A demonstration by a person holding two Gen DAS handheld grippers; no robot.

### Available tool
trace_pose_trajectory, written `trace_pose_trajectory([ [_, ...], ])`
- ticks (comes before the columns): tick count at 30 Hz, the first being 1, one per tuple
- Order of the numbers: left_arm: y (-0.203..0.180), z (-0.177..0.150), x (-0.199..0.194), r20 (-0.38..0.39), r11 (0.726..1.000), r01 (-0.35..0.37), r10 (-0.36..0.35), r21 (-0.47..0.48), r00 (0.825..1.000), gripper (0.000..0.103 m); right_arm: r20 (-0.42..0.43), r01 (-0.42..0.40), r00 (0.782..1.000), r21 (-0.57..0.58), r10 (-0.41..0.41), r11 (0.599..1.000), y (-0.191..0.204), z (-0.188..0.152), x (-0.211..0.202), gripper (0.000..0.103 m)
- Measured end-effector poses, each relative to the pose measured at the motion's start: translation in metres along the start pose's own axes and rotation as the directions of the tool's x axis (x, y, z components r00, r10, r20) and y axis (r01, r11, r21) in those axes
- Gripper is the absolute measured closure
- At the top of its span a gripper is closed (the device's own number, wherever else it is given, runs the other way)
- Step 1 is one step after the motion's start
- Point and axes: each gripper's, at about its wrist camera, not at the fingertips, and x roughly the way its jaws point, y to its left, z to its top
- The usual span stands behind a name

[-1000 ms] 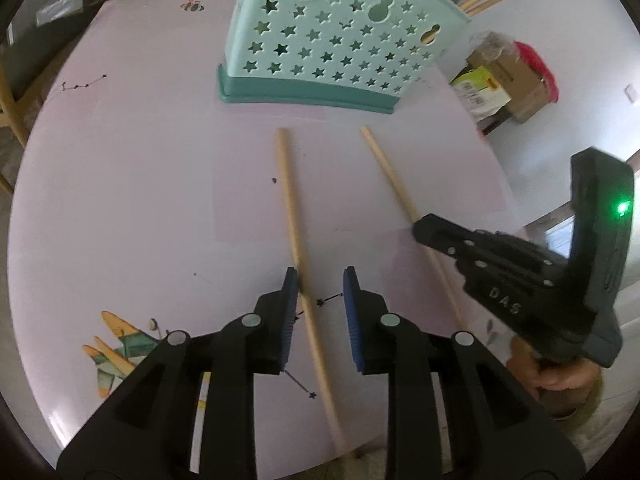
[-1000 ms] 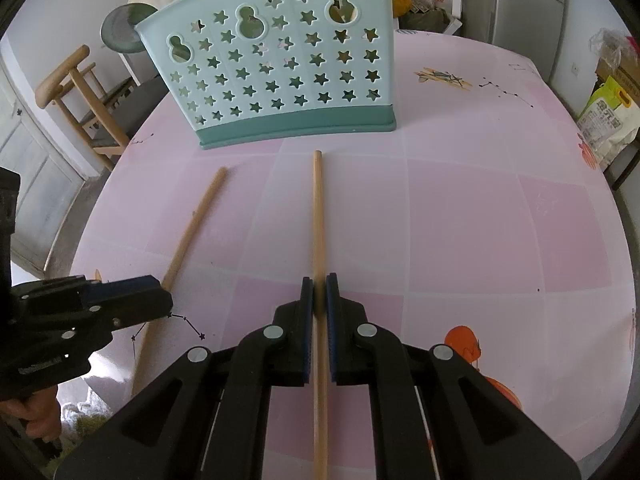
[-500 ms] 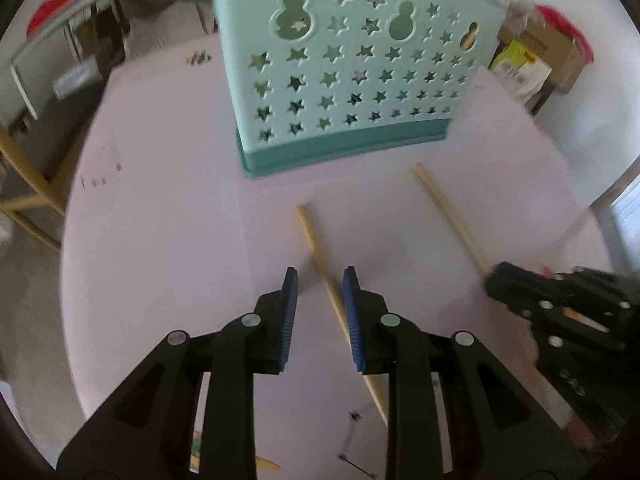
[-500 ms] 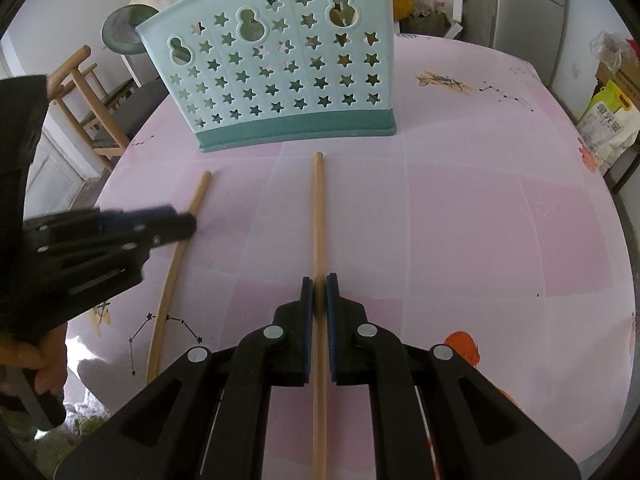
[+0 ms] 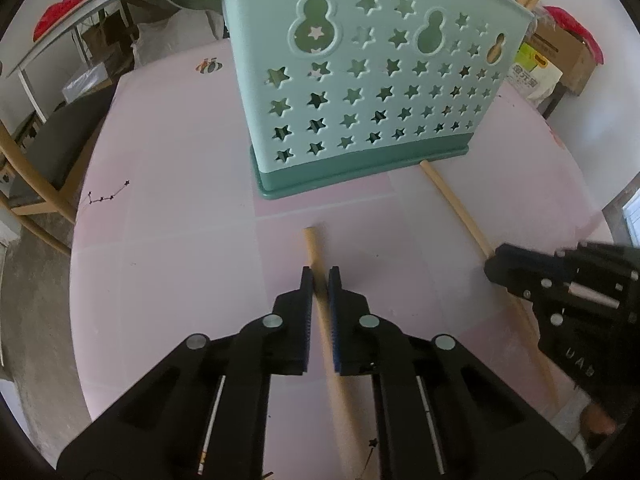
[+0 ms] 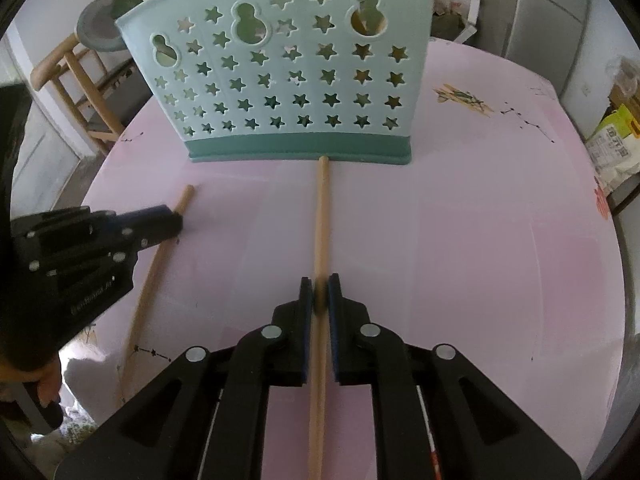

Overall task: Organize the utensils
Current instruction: 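Close the right gripper on a chopstick while the left gripper grasps another, then lift the left gripper's chopstick over the holder and open to drop it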

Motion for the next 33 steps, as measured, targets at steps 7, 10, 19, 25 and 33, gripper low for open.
trace_pose_trajectory([
  [7,0.007,-0.004,0.0,0.015,1.0,0.016,-0.016,-0.017,1.0,0.098,-0.01,0.017,1.0,-0.04,-0.018,0.999,0.0,0.021,0.01,0.078],
  [10,0.009,-0.007,0.0,0.021,1.0,0.02,-0.019,-0.017,1.0,0.098,0.002,0.049,0.999,-0.067,-0.049,0.997,0.005,0.029,0.015,0.079],
  [19,0.033,-0.007,-0.024,0.09,0.986,0.119,-0.109,-0.113,0.99,0.098,0.046,0.01,0.999,-0.012,-0.009,1.0,-0.001,0.029,-0.001,0.096],
  [25,0.052,-0.002,-0.082,0.237,0.97,0.207,-0.172,-0.131,0.956,0.098,0.169,-0.114,0.981,0.101,0.096,0.988,-0.032,0.028,-0.055,0.096],
  [33,0.059,0.022,-0.175,0.458,0.954,0.297,-0.243,-0.048,0.855,0.098,0.32,-0.204,0.937,0.176,0.14,0.963,-0.059,0.021,-0.112,0.096],
])
